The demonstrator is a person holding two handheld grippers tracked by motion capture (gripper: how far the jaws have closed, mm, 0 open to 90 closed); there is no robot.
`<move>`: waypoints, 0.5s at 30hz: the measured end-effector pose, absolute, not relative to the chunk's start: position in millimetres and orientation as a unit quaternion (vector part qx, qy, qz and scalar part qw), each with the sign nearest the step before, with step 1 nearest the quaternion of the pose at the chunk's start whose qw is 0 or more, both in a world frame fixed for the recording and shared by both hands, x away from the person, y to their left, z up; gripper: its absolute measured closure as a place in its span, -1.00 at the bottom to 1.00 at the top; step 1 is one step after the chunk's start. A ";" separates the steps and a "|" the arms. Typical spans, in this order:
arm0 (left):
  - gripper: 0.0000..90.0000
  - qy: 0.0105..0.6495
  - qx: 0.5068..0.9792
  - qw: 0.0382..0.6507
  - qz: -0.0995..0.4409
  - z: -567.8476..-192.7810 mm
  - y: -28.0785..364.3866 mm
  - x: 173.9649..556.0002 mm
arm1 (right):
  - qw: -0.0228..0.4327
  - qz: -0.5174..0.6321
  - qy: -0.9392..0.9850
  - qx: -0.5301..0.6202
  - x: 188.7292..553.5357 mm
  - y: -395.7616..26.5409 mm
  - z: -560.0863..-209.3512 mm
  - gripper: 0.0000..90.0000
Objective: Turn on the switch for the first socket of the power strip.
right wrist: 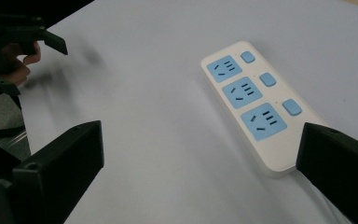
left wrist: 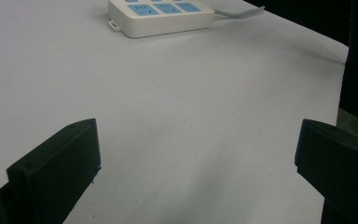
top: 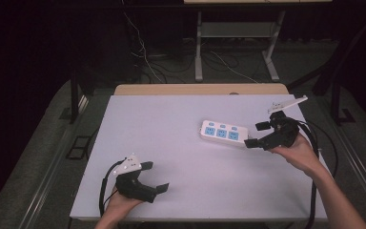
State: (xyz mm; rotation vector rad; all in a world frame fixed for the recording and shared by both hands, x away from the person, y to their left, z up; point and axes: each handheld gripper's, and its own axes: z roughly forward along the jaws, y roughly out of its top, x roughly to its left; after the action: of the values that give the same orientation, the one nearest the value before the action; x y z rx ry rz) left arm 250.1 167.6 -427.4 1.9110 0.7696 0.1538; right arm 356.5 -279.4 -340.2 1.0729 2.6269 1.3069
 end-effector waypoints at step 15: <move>-1.00 0.320 0.795 0.511 0.063 -427.7 167.5 250.1 | 0.009 0.412 0.838 0.358 377.4 -270.9 -336.1 -0.99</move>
State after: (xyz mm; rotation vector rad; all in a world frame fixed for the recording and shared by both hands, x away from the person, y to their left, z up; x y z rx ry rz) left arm 250.1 167.5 -427.7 1.9127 0.7712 0.1521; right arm 377.4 -270.9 -336.1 1.1182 2.6180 1.2875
